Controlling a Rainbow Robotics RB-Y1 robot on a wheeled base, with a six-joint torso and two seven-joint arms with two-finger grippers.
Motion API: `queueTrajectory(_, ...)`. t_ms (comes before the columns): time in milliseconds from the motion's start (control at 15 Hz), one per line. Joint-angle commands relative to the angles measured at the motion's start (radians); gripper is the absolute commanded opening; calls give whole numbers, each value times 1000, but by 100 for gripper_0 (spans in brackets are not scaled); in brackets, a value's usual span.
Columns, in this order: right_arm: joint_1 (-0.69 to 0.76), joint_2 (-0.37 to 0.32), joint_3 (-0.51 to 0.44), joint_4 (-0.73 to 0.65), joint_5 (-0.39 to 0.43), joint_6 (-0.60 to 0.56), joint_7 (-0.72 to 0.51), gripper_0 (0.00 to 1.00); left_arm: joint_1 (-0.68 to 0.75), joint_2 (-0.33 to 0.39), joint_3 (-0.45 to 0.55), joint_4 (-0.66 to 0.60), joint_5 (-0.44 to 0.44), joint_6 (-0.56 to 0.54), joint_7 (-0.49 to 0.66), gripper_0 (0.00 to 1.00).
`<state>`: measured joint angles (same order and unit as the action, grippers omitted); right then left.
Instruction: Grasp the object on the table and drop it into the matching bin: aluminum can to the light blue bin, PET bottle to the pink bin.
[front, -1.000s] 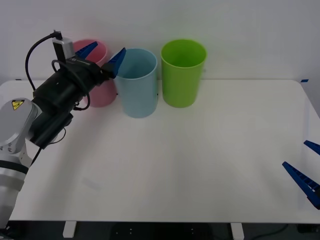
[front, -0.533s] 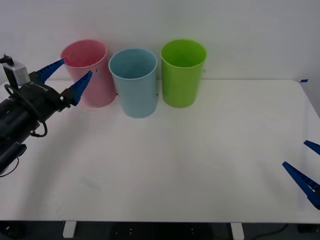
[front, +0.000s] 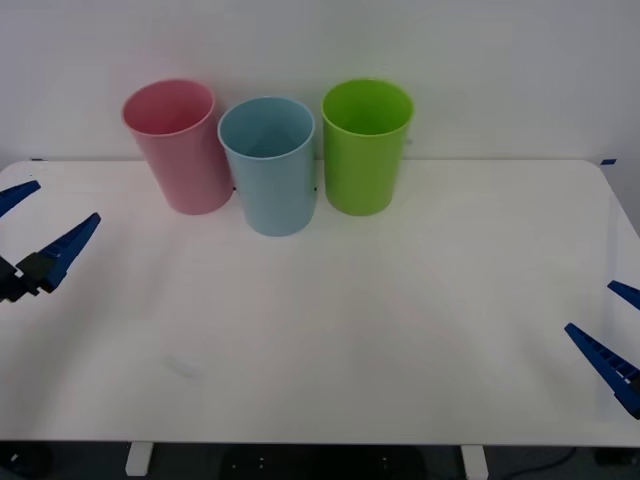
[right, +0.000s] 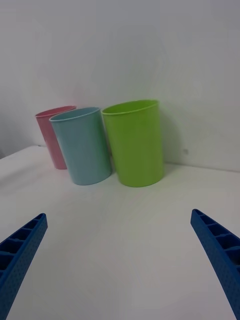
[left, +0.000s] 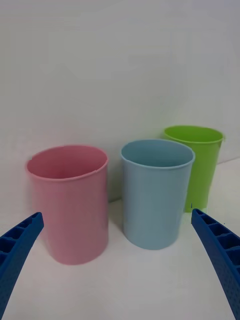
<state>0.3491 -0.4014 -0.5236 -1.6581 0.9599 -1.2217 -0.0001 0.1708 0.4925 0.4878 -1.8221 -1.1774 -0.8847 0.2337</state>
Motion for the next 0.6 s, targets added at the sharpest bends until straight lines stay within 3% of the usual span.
queueTrajectory(67, 0, 0, 0, 0, 0, 0, 0, 100, 72, 0, 77, -8, -8, -92, 18, 100)
queueTrajectory(600, 0, 0, 0, 0, 0, 0, 0, 100, 253, 0, 140, -8, 36, -142, 9, 100)
